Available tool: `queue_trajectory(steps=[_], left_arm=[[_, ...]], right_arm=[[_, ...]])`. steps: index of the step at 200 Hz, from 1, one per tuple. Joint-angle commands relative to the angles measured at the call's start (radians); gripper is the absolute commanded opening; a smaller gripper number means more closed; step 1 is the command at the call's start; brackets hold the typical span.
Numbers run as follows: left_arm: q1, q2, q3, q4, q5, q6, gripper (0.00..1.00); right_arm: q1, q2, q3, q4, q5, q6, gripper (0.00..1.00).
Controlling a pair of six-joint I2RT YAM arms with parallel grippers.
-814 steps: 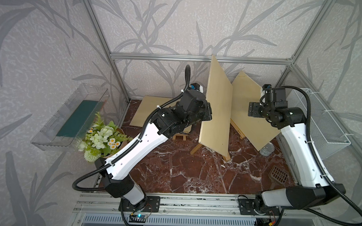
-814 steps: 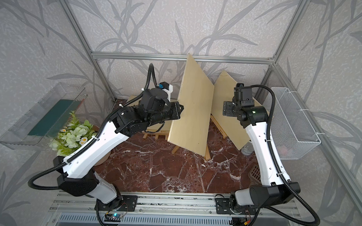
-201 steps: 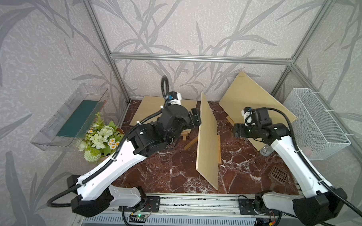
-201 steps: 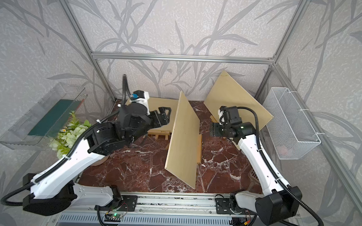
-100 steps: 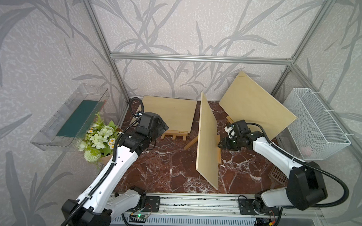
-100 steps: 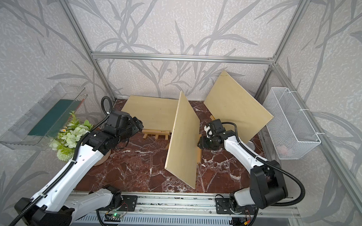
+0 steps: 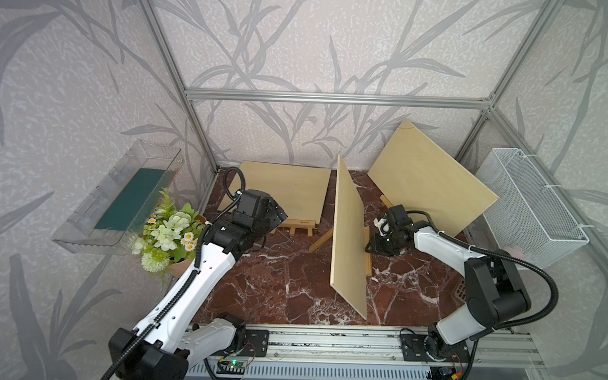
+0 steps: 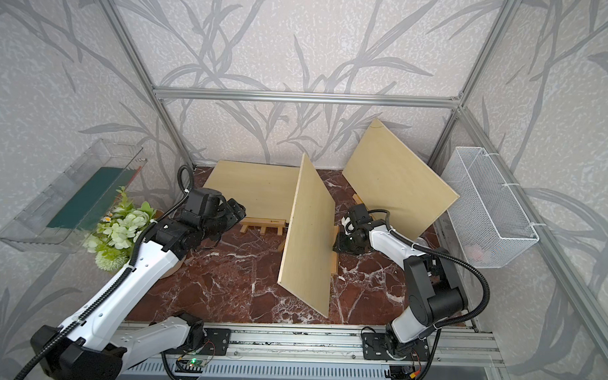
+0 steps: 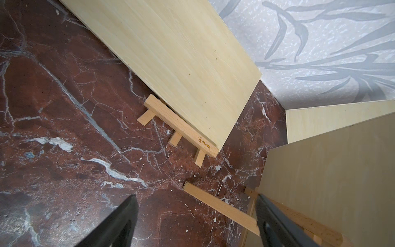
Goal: Assemble the easel
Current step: Move the easel to the center of the board.
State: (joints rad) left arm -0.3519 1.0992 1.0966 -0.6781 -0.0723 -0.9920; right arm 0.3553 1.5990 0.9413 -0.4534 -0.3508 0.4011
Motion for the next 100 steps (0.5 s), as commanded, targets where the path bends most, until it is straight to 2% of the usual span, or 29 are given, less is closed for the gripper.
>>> queue_trajectory(steps=[1,51,100], left_arm=[[0.005,-0.002,-0.010,0.004,-0.002,-0.014,0.87],[0.005,0.014,-0.022,0.020,0.016,-0.037,0.87],[0.005,0.008,-0.044,0.021,0.012,-0.049,0.86]], right_arm=[[0.011,0.035,-0.029,0.039,-0.017,0.012,0.38],[0.011,0.059,-0.016,0.053,-0.017,0.015,0.27],[0.011,0.094,-0.004,0.075,-0.034,0.033,0.23]])
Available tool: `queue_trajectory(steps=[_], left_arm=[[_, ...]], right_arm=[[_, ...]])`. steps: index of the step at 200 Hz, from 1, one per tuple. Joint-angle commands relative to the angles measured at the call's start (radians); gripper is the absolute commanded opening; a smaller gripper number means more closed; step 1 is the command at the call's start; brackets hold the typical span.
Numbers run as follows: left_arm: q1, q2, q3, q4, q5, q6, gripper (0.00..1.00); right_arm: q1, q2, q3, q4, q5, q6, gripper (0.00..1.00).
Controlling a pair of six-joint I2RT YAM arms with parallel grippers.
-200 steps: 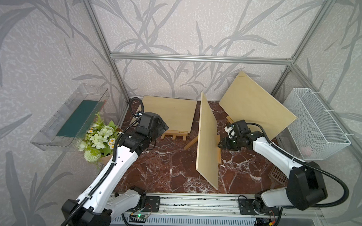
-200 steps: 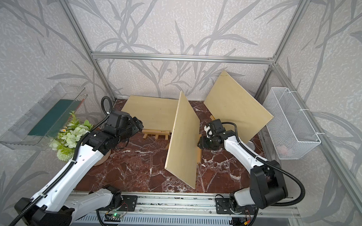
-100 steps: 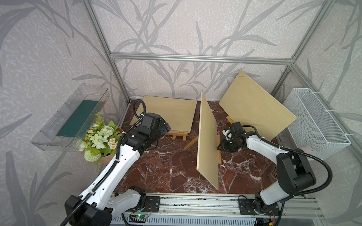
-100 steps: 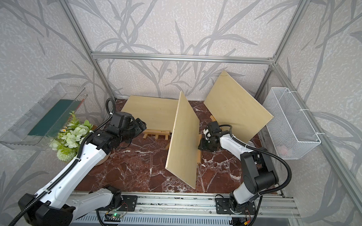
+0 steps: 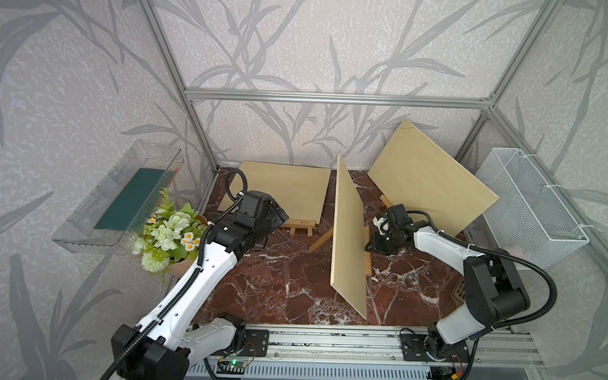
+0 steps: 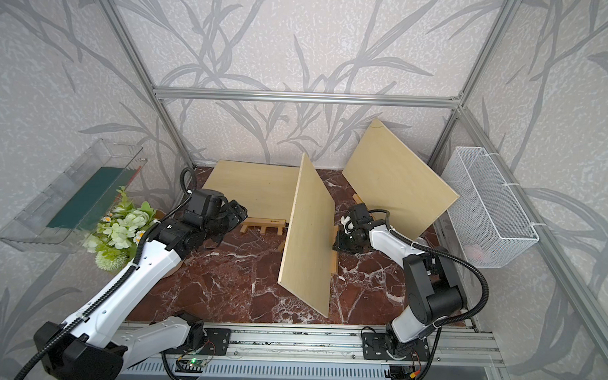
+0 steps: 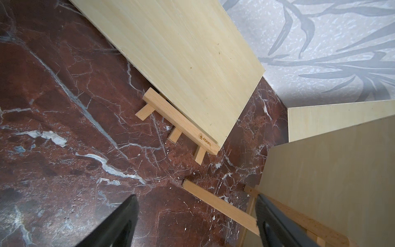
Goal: Assemble the easel
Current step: Move the easel to the center of the board.
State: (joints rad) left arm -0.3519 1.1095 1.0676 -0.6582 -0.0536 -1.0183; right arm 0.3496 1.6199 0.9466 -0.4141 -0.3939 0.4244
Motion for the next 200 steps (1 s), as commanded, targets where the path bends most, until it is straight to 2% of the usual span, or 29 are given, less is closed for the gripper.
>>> queue_trajectory(steps=[1,63,100,152,200], left_arm=[[0.005,-0.003,-0.015,0.002,-0.006,-0.023,0.86],[0.005,-0.005,-0.020,0.000,-0.008,-0.029,0.87],[0.005,-0.009,-0.024,-0.005,-0.005,-0.029,0.87],[0.005,-0.004,-0.024,-0.007,0.004,-0.022,0.87],[0.004,0.031,-0.014,0.000,0.033,-0.011,0.87]], right_arm=[[0.017,0.074,-0.010,0.037,0.009,0.009,0.23],[0.003,0.114,0.060,0.014,0.069,0.008,0.13],[-0.012,0.148,0.165,-0.058,0.188,-0.045,0.12],[-0.060,0.227,0.307,-0.095,0.243,-0.095,0.12],[-0.076,0.370,0.518,-0.169,0.322,-0.185,0.12]])
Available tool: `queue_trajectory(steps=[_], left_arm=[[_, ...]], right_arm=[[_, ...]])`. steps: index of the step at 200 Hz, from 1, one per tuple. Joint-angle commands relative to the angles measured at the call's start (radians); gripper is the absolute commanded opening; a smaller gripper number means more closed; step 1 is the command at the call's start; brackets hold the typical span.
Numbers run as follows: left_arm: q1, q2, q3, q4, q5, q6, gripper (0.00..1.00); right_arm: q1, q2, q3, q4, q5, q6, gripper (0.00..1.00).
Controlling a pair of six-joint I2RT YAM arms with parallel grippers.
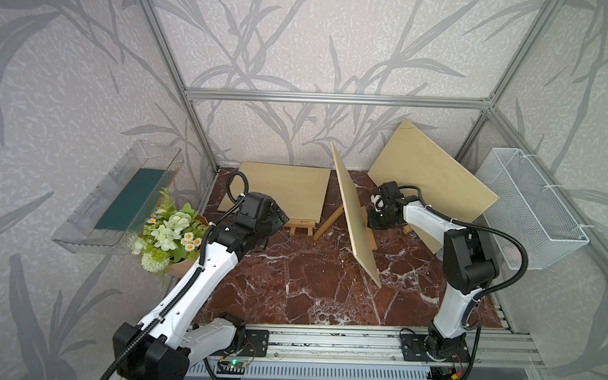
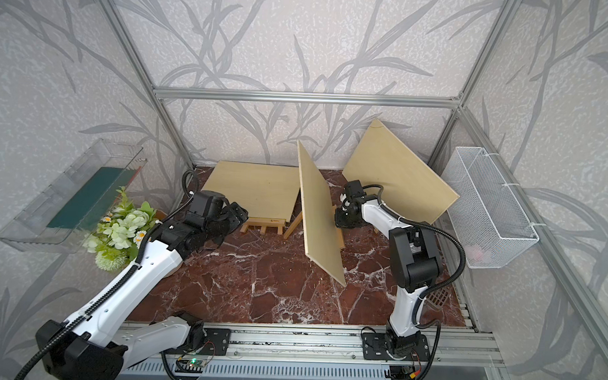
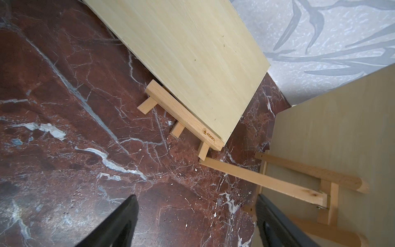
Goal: Assemble the easel
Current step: Move the easel to the center of the board.
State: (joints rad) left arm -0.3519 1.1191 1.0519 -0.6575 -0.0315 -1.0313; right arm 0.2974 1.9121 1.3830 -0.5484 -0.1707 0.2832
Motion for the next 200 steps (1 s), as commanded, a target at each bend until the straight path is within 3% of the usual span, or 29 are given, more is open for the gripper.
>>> queue_trajectory(steps=[1,124,158,200], left_arm=[[0.004,0.022,0.002,-0.002,0.012,0.002,0.87],[0.013,0.102,0.014,0.011,0.039,-0.024,0.87],[0.019,0.101,-0.007,0.018,0.041,-0.043,0.87],[0.027,0.096,-0.041,0.033,0.042,-0.070,0.87]], right_arm=[[-0.024,0.081,0.086,-0.036,0.099,-0.045,0.12],[-0.064,0.409,0.660,-0.190,0.115,-0.029,0.14],[-0.061,0.377,0.677,-0.187,0.074,-0.018,0.31],[-0.054,0.211,0.556,-0.133,0.090,-0.003,0.47]])
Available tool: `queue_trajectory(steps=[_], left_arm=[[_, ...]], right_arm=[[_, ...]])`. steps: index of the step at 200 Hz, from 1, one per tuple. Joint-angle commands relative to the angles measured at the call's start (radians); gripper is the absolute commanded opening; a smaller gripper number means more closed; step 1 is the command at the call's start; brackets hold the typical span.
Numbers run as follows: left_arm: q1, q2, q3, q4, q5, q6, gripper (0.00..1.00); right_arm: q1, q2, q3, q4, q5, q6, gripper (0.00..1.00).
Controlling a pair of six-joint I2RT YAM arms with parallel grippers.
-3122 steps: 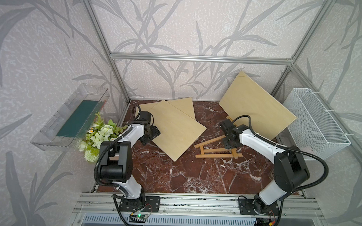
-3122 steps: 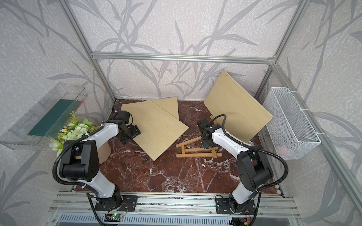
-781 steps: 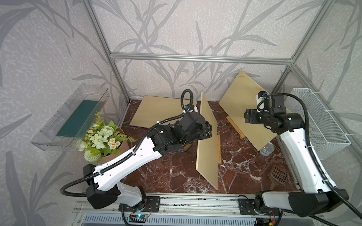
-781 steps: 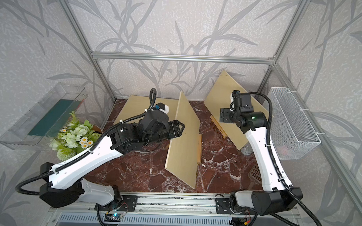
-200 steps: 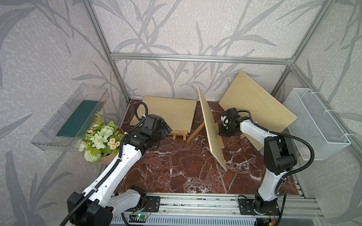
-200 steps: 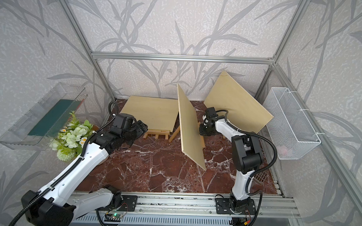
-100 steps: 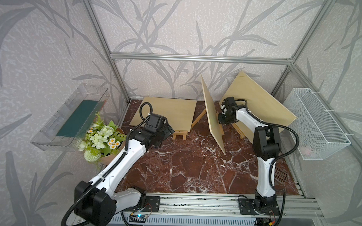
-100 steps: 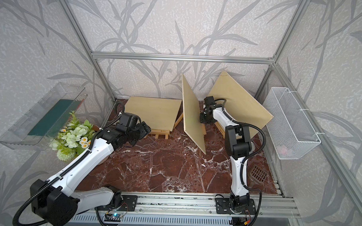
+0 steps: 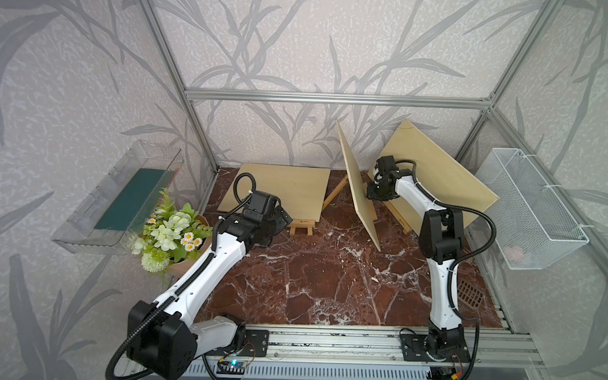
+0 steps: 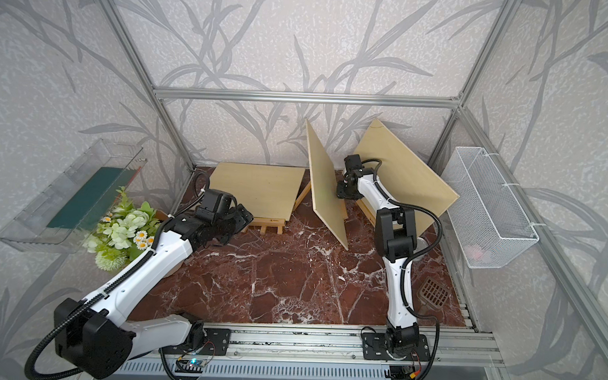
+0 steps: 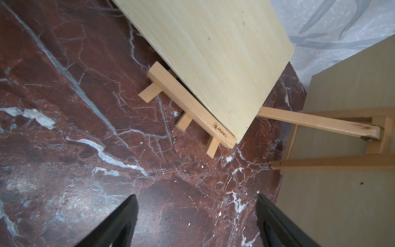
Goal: Assemble the easel
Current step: Move the easel to the center of the board.
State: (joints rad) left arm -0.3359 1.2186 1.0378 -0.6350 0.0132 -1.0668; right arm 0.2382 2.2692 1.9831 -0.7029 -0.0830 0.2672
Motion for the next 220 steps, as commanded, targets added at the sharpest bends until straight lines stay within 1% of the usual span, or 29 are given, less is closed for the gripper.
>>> queue_trajectory(steps=[1,23,53,91,106,118,145,162,186,208,220], left_arm=[[0.011,-0.003,-0.029,0.012,-0.001,-0.036,0.87],[0.021,0.002,-0.050,0.032,0.010,-0.044,0.87],[0.045,0.016,-0.089,0.097,0.054,-0.068,0.87],[0.071,0.067,-0.104,0.167,0.099,-0.099,0.84],[0.069,0.110,-0.086,0.180,0.117,-0.106,0.83],[0.070,0.154,-0.067,0.184,0.133,-0.122,0.83],[0.066,0.264,-0.034,0.222,0.155,-0.192,0.83],[0.060,0.318,-0.007,0.256,0.141,-0.224,0.83],[0.055,0.384,0.050,0.274,0.103,-0.256,0.83],[0.052,0.452,0.079,0.313,0.108,-0.309,0.83],[0.047,0.494,0.103,0.312,0.120,-0.321,0.78]], right_arm=[[0.005,-0.152,-0.047,0.023,0.003,0.013,0.47],[0.010,-0.283,-0.134,0.058,0.003,0.016,0.51],[0.024,-0.511,-0.265,0.092,0.012,-0.021,0.52],[0.040,-0.829,-0.439,0.176,-0.001,-0.139,0.55],[0.045,-0.921,-0.470,0.175,-0.041,-0.189,0.57],[0.057,-0.976,-0.479,0.156,-0.045,-0.224,0.58],[0.064,-1.048,-0.490,0.133,-0.048,-0.251,0.63],[0.064,-1.075,-0.519,0.145,-0.063,-0.261,0.67],[0.065,-1.063,-0.528,0.122,-0.110,-0.257,0.68],[0.065,-1.041,-0.529,0.101,-0.124,-0.238,0.68],[0.066,-1.036,-0.530,0.099,-0.126,-0.230,0.68]])
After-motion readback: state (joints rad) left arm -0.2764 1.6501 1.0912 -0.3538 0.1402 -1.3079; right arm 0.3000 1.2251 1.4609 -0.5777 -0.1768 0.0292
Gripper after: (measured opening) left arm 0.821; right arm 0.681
